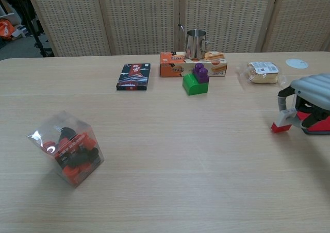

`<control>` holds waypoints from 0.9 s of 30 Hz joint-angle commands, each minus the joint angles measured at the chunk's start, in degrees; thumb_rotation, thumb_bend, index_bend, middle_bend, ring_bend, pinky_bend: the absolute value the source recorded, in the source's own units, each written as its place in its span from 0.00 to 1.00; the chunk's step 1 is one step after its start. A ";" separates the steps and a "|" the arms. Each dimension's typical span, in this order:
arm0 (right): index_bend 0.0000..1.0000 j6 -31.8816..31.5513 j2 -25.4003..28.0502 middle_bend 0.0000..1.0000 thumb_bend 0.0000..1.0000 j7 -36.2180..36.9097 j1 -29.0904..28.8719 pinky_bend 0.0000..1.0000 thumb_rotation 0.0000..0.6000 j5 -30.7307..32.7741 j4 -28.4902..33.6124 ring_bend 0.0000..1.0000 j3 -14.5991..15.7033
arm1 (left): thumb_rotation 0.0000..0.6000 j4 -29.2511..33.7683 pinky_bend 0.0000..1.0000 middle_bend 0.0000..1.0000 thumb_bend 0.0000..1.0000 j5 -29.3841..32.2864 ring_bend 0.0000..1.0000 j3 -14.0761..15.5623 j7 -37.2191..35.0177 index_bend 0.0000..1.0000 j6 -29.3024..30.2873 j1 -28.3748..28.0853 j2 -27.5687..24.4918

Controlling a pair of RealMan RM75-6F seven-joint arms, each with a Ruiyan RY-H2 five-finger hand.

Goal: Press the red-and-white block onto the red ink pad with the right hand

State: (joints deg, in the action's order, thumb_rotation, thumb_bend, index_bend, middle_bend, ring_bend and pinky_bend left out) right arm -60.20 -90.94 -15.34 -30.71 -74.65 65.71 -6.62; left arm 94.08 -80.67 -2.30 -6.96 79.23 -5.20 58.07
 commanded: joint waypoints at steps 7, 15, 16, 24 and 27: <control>0.49 -0.01 0.07 0.97 0.41 0.59 0.14 1.00 1.00 -0.53 -0.10 1.00 0.27 | 1.00 0.06 0.00 0.00 0.00 -0.10 0.00 0.06 -0.01 0.00 -0.09 -0.04 -0.06; 0.45 -0.01 0.25 0.97 0.41 0.71 0.26 1.00 1.00 -0.59 -0.04 1.00 0.23 | 1.00 0.05 0.00 0.00 0.00 -0.16 0.00 0.08 0.00 0.00 -0.08 -0.05 -0.05; 0.44 0.01 0.27 0.97 0.41 0.65 0.26 1.00 1.00 -0.58 0.00 1.00 0.22 | 1.00 0.06 0.00 0.00 0.00 -0.18 0.00 0.09 0.00 0.00 -0.07 -0.05 -0.05; 0.42 -0.09 0.53 0.97 0.41 0.29 0.39 1.00 1.00 -0.62 0.42 1.00 0.25 | 1.00 0.05 0.00 0.00 0.00 -0.13 0.00 0.05 -0.10 0.00 -0.03 -0.03 -0.08; 0.39 -0.26 0.76 0.97 0.41 0.09 0.52 1.00 1.00 -0.80 0.79 1.00 0.42 | 1.00 0.05 0.00 0.00 0.00 -0.12 0.00 0.05 -0.10 0.00 -0.06 -0.04 -0.09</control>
State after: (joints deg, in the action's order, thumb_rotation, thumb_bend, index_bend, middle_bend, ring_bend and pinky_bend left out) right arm -60.40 -90.24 -15.19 -30.23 -75.39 66.41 -6.26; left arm 94.13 -80.79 -2.25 -7.06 79.17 -5.25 57.98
